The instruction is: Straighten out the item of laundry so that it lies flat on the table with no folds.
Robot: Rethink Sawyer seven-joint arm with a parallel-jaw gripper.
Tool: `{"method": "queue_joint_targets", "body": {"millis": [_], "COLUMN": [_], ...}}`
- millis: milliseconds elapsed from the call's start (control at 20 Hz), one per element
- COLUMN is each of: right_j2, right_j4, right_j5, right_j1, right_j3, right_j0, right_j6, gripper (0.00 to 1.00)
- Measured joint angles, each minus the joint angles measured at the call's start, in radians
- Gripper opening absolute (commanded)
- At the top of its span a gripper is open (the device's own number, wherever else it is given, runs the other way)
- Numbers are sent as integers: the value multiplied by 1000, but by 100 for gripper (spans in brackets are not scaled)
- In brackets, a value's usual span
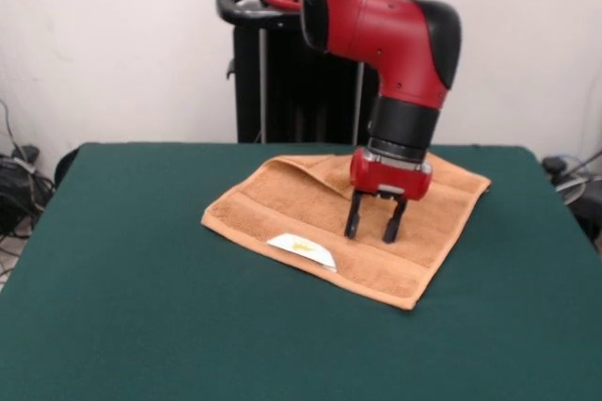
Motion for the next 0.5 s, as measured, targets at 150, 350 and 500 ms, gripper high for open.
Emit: {"method": "queue_joint_targets", "body": {"millis": [150,350,500], "right_j2": [9,17,20], "right_j4": [-79,-157,-189], "right_j5": [-1,-13,-33], "right_j1": [0,1,5], "right_j3": [-15,-29,-32], "right_j0": [-31,-60,-72], "right_j6": [0,0,0], "gripper": [100,100,100]}}
